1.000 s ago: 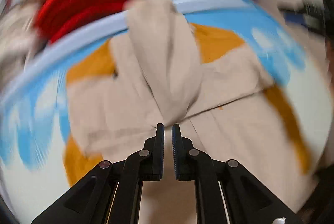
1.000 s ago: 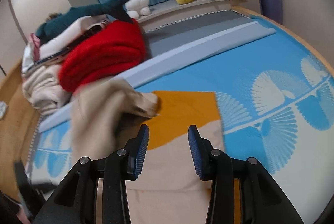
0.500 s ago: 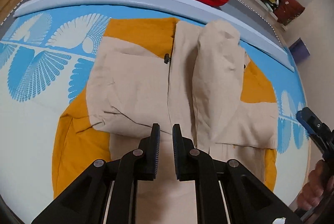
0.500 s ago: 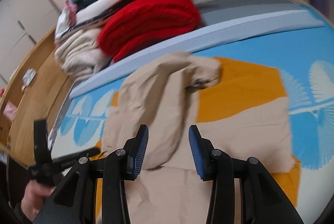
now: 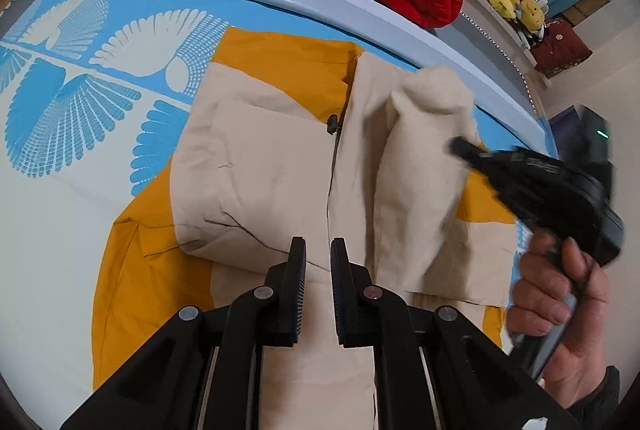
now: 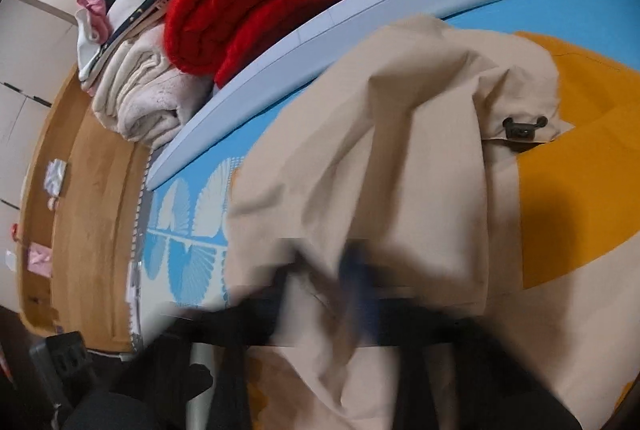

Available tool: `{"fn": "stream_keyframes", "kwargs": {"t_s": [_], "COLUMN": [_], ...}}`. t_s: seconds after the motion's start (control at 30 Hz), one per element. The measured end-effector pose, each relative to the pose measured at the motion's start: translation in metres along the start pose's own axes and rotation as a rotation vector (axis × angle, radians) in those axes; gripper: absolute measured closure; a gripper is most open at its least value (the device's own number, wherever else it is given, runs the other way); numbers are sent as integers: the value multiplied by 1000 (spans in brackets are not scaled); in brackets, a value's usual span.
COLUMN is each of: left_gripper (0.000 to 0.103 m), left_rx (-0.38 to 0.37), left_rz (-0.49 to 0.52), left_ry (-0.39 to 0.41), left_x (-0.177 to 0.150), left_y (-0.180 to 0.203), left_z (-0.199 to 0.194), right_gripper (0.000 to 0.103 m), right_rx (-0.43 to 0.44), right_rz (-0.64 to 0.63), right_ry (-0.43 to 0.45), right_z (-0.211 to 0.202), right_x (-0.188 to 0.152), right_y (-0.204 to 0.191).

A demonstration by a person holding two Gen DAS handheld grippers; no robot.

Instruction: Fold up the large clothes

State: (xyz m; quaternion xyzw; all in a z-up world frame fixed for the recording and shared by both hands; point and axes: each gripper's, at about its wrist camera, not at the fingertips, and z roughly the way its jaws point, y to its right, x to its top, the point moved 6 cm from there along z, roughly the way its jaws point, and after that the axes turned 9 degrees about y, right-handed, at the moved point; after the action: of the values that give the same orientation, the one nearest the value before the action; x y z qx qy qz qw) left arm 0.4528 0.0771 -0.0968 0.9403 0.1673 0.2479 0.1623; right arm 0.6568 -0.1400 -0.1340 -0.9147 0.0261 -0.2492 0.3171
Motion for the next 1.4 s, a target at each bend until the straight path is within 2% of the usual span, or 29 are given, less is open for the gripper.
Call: {"fn": "stream_keyframes", "kwargs": {"t_s": [0.03,0.1,0.2,0.33,0.37,0.43,0.53,0.6,0.63,0.83,1.03,1.13,1.23,1.3,1.33,1.4], "left_gripper": [93,93,93,91,89,80,75,71,69,60,59,61,62,66,73,83], "left_rx": [-1,-11,-21,-48,-60,-77,-91,-115,-129,-167,-177,-209,-201,-193,-188,-193], "left_rz": [-1,1,14,25,24,23,16,2,-11,-121,-235,-277,-281,-282,-283,-282], "left_ry": [-1,-1,-14,-64,-84,-120,-151,-158,-162,-166,-164,-169,-181,-181,-176,-175], "left_x": [0,0,-5,-20,-26,-36,-45,-46,-46,-46,-47,-48,-51,-53,-53,-54], "left_y": [-1,0,4,14,17,22,27,32,33,32,24,28,28,27,27,27], "left_z": [0,0,4,17,21,29,39,43,45,60,80,91,98,101,102,102], "right_gripper": [102,102,102,101,97,95,79,50,46,44,44,44,44,44,44,44], "right_rx": [-2,35,-10,-185,-217,-248,-242,-232,-224,-140,-28,-65,-47,-77,-125,-127], "right_rz": [-2,44,148,294,299,299,205,122,100,136,75,53,101,67,28,-48], "right_ry": [46,182,289,224,203,185,175,196,201,117,156,137,123,160,222,312], "right_z": [-12,-65,-138,-164,-162,-156,-142,-138,-136,-112,-112,-101,-95,-102,-113,-129], "right_x": [4,10,-12,-70,-77,-84,-71,-59,-56,-59,-52,-52,-52,-47,-40,-30], "right_y": [1,11,51,124,133,147,133,118,115,106,77,76,78,70,62,44]}}
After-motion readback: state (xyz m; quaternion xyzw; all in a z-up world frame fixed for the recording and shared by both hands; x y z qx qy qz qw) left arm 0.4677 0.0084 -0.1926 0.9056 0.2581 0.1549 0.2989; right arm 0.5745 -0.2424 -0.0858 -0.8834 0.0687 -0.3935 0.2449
